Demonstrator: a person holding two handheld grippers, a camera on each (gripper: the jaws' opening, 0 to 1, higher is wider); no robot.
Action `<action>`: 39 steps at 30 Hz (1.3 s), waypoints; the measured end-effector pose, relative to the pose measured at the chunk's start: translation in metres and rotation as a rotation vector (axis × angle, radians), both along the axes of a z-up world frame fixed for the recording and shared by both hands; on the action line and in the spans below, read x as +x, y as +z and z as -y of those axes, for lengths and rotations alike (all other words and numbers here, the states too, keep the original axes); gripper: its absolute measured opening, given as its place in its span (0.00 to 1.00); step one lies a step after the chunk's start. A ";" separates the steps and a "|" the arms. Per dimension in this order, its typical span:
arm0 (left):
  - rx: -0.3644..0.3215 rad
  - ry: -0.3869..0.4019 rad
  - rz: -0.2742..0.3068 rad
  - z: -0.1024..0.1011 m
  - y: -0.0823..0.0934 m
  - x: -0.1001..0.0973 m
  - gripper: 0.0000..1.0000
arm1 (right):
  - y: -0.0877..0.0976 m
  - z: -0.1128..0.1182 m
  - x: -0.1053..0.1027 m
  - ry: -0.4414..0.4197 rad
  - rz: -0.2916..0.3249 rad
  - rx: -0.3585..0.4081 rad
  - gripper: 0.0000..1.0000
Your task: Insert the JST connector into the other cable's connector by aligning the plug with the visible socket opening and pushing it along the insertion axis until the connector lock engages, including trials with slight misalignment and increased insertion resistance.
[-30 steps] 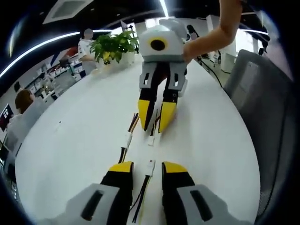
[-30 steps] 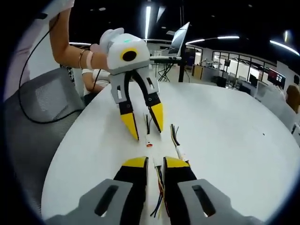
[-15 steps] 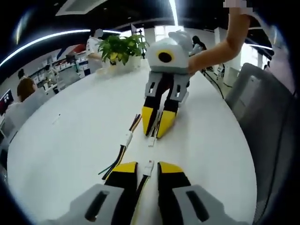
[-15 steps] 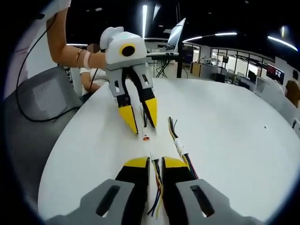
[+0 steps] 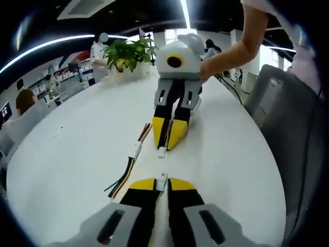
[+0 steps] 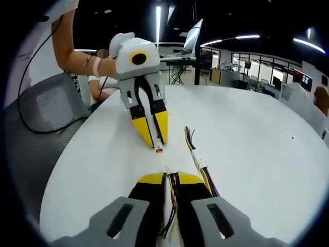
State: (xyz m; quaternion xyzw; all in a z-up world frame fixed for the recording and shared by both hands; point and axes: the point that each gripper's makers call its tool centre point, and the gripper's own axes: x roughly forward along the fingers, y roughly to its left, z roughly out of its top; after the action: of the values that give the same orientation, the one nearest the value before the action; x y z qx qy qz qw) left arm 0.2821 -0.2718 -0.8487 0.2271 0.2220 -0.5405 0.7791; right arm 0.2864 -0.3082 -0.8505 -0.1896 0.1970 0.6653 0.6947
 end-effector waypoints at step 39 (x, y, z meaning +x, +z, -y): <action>-0.070 -0.031 -0.010 0.007 0.002 0.002 0.00 | -0.002 -0.002 0.005 0.029 -0.004 0.034 0.06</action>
State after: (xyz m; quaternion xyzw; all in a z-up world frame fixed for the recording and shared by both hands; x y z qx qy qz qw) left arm 0.2838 -0.2793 -0.8466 0.2006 0.2032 -0.5610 0.7770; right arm 0.2912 -0.3066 -0.8523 -0.1793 0.1841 0.6789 0.6878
